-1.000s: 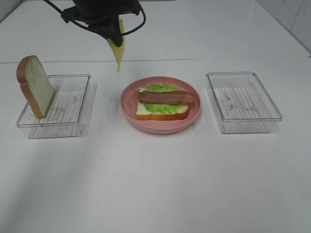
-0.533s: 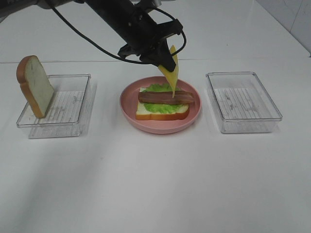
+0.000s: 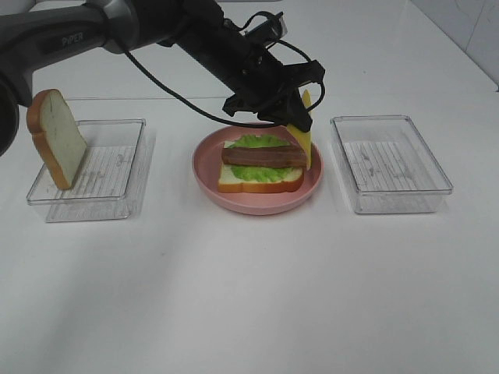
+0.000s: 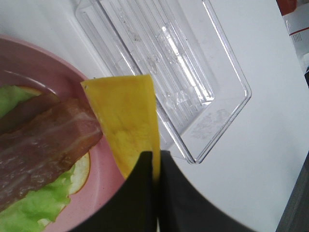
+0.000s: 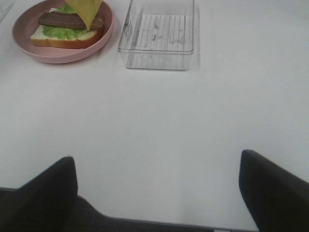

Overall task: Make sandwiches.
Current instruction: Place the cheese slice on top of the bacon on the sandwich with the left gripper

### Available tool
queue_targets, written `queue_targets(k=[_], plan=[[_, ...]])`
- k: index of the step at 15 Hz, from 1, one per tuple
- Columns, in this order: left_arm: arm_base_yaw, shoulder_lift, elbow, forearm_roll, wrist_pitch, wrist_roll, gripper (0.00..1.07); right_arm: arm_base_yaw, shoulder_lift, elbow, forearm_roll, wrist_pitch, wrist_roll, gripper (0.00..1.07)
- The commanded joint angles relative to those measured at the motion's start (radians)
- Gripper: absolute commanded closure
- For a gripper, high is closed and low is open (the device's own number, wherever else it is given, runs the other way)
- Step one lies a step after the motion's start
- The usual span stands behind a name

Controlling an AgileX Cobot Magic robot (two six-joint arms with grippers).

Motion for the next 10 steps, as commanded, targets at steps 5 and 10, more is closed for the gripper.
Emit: queue_targets(k=[5,10], plan=[[0.01,0.015,-0.001,0.013,-0.021,-0.017,1.07,-0.005,-0.029,0.002,0.001,-0.006,-0.006,0.19],[0.011,0.022,-0.001,0.043,-0.02,-0.036,1.07,-0.005,-0.029,0.002,0.001,-0.006,-0.006,0.19]])
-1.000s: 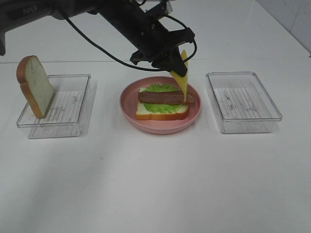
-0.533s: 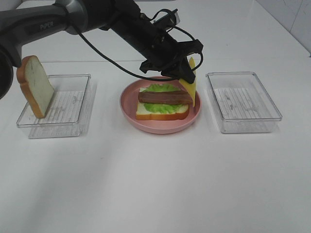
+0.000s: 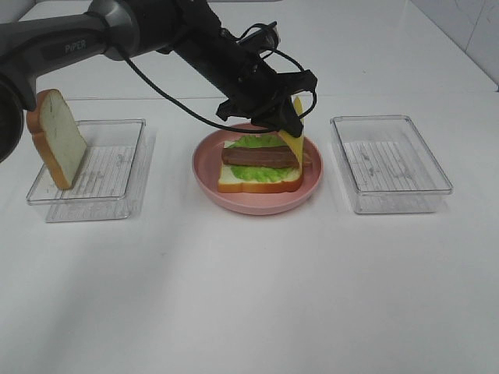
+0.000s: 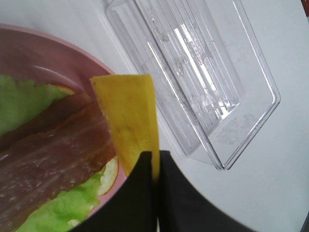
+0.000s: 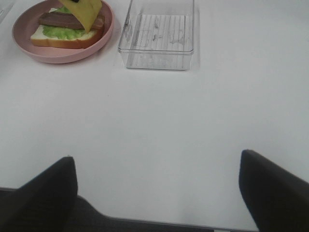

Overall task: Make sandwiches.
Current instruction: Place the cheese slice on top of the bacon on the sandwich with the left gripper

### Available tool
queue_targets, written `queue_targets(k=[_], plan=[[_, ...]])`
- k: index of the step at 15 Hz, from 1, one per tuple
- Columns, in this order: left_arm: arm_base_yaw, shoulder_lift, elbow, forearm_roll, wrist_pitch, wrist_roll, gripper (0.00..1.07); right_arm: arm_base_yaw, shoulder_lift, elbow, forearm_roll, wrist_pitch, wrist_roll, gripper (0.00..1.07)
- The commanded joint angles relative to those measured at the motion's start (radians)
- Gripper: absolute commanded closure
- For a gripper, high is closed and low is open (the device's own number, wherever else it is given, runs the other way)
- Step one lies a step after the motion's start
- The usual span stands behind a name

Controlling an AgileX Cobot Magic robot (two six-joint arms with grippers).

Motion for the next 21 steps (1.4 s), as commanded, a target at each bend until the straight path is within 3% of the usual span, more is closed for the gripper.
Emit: queue_targets(k=[1,4,5,11,13,18,20,21], plan=[[0.001,0.008,-0.001,-0.001,0.008,-0.009,1.07,-0.005,-0.029,0.002,0.001,-0.006,-0.006,0.19],[0.001,0.016,-0.001,0.045,0.032,-0.036,1.07,-0.005,-0.029,0.002,0.001,-0.006,-0.006,0.19],[0.001,0.015,-0.001,0.09,0.036,-0.078,1.07,-0.005,-0.029,0.002,0.001,-0.006,-0.006,0.19],[0.001,0.014,-0.001,0.238,0.045,-0.192,1.07,-0.005,-0.029,0.002,0.001,-0.006,-0.006,0.19],[0.001,0.013,-0.001,0.33,0.045,-0.255,1.07,-0.005,-0.029,0.002,0.001,-0.006,-0.006,0.19],[0.0,0.013,-0.001,0.384,0.043,-0.271,1.07,-0.005,-0.029,0.002,0.001,-0.006,-0.006,0.19],[0.0,0.013,-0.001,0.388,0.043,-0.271,0.97,-0.005,-0.029,0.002,0.001,-0.006,-0.006,0.19],[0.0,0.012,-0.001,0.393,0.041,-0.267,0.83,-0.005,-0.029,0.002,0.001,-0.006,-0.006,0.19]])
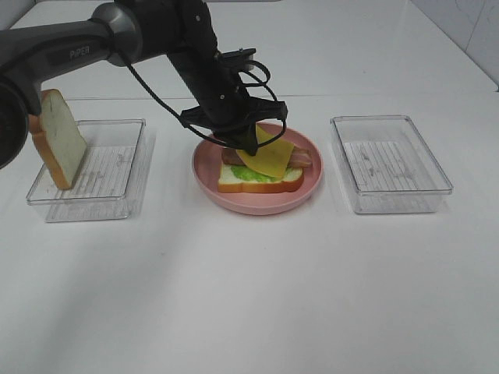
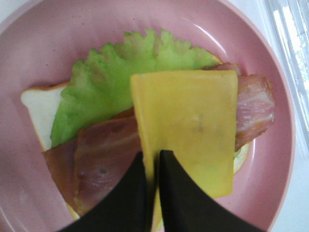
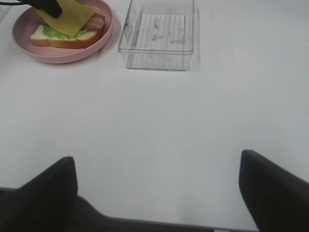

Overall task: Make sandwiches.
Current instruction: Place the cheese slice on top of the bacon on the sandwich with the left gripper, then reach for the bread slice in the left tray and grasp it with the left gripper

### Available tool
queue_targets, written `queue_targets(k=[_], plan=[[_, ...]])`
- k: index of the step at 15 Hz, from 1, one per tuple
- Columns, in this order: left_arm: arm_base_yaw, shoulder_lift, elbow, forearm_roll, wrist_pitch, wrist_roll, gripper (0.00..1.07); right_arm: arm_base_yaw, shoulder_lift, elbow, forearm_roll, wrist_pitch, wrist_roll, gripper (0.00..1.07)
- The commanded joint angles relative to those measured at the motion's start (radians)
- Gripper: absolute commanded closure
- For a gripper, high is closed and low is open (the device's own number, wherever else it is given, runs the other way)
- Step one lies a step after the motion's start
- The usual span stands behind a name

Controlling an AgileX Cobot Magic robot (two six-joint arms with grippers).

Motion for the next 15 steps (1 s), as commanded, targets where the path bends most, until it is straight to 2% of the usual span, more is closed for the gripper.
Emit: queue_targets(k=[1,3,5,6,11,12,15], plan=[[-0.002,-0.017,-0.001,0.018,-0.001,0.008,0.55,-0.005,-0.029,0.002,0.001,-0.006,-0.006,0.19],[-0.002,-0.042,-0.001,0.044,0.014,-0.029,0.27,-0.005,-0.029,0.002,0.001,-0.006,-0.006,0.19],[-0.002,-0.065,-0.002,0.106,0.059,-0.036,0.12,-0.005,-0.029,0.002,0.001,-0.006,-0.006,0.19],[-0.003,-0.101,-0.005,0.235,0.124,-0.07,0.07,-0.005,-0.029,0.002,0.0,-0.006,-0.006,0.19],[-0.002,-0.194,-0.039,0.364,0.248,-0.094,0.07,-0.005,-0.029,0.002,0.0,-0.006,-0.006,0.19],[0.011,-0.236,-0.037,0.44,0.309,-0.101,0.07,-0.005,-0.029,0.002,0.0,-0.006,-0.006,0.19],[0.084,-0.331,-0.02,0.438,0.309,-0.089,0.07,-0.005,-0.029,0.002,0.0,-0.006,-0.006,0.19]])
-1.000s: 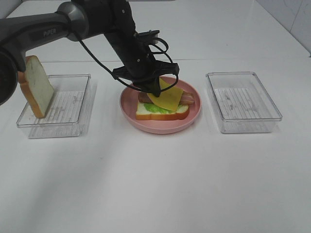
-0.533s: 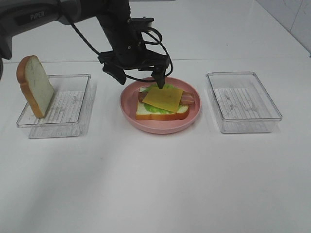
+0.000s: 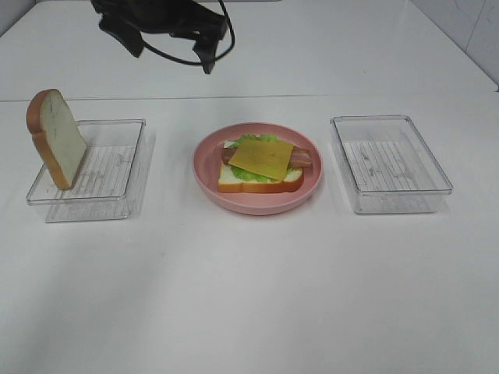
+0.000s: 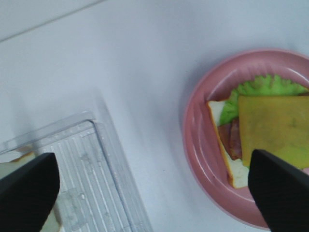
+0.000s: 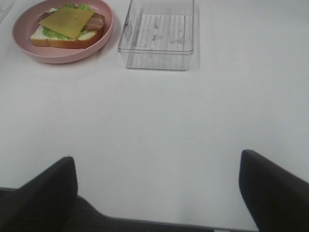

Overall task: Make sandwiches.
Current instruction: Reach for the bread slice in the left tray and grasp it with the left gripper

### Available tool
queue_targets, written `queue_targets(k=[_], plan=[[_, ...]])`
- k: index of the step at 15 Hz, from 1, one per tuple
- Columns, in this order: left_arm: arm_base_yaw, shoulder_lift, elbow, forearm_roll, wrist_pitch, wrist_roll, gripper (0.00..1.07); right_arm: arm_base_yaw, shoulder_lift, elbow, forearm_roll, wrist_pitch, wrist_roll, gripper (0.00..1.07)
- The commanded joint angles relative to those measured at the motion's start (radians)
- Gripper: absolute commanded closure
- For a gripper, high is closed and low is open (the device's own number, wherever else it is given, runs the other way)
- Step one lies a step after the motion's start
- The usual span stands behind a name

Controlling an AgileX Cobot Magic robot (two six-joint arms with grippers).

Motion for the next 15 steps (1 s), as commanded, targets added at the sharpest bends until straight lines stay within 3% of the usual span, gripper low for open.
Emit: queue_targets(k=[1,2,3,6,7,9,11,15], plan=[[0.073,-0.075,0.046,-0.017,0.104,0.011,0.07,-0.005,-0.029,0.002,0.0,-0.006,-0.006,0.19],[0.091,-0.089,0.064,-0.022,0.104,0.013,0.07,-0.005,-0.029,0.002,0.0,-0.006,-0.006,0.19],[0.192,-0.162,0.184,-0.065,0.104,0.015,0.07,-0.005,-0.029,0.002,0.0,-0.006,-0.006,0.19],[0.276,-0.197,0.277,-0.088,0.104,0.021,0.07,-0.005,-0.029,0.002,0.001,-0.006,-0.006,0.19],[0.336,-0.21,0.302,-0.149,0.104,0.021,0.07,-0.005,-0.029,0.002,0.001,-0.006,-0.006,0.19],[0.352,-0.209,0.302,-0.177,0.104,0.04,0.07,-0.005,-0.029,0.002,0.0,-0.006,-0.006,0.19],[0.37,-0.182,0.302,-0.165,0.104,0.093,0.07,-0.005,-0.029,0.002,0.001,-0.006,-0.006,0.19],[0.388,-0.102,0.3,-0.165,0.103,0.093,0.07,-0.005,-0.029,0.002,0.001,-0.006,-0.006,0.19]])
